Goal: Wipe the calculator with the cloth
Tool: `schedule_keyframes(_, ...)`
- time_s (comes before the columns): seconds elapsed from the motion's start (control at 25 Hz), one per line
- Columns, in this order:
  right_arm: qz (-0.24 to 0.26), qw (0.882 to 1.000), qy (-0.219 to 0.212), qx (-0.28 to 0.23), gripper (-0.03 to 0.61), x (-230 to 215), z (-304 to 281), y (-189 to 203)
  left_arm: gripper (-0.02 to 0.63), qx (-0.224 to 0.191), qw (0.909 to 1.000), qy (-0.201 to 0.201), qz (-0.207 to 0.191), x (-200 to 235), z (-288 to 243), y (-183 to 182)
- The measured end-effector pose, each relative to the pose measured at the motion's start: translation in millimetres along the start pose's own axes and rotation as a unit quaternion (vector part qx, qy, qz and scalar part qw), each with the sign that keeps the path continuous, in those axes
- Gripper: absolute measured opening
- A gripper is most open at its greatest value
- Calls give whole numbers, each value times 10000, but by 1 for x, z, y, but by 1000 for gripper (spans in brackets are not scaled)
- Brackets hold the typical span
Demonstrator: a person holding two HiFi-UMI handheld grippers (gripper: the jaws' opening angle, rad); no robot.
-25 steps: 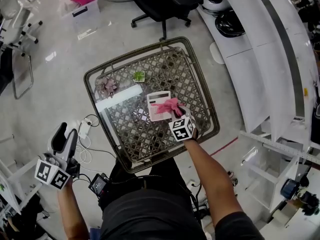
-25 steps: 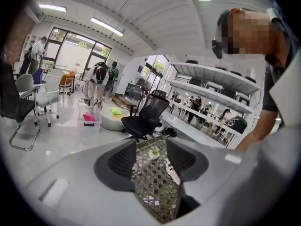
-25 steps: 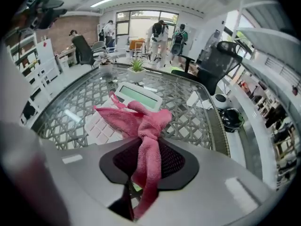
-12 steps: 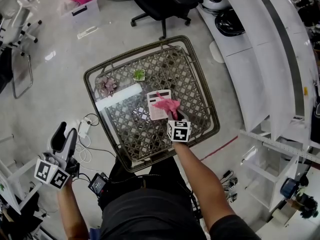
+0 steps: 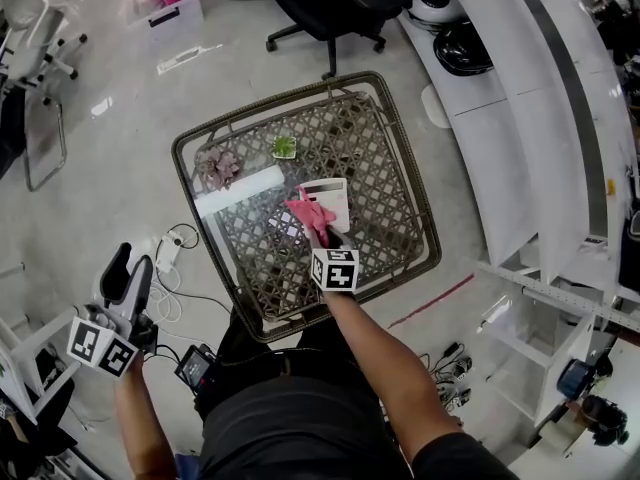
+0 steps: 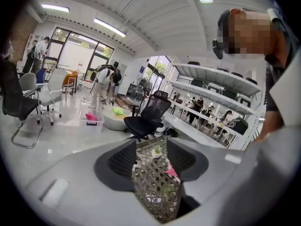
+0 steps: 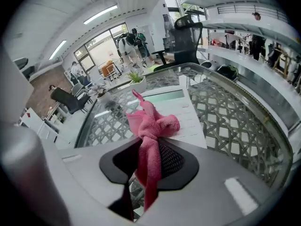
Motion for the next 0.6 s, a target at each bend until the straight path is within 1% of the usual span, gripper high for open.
schedule_keyframes(0.16, 435, 9987, -249, 37, 89, 19, -6, -3, 224, -24, 10000, -12, 16, 3, 3, 1)
schedule_keyframes(0.4, 821, 9962, -299, 70, 89, 22, -7, -3, 224, -46, 10000, -43, 52, 8, 9, 3)
schedule_keyframes(0.6, 1245, 9916, -317, 126, 89, 15, -5, -3, 224, -56, 10000, -50, 59, 10, 10, 2)
Point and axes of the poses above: the fingertips, and each gripper's own axes: z backward along the fingers, x to its left, y out of its underside, the point moved 10 cm from there along z, backward along the fingers, and after that the axes turned 15 degrees about z, right-handed, at the moved point
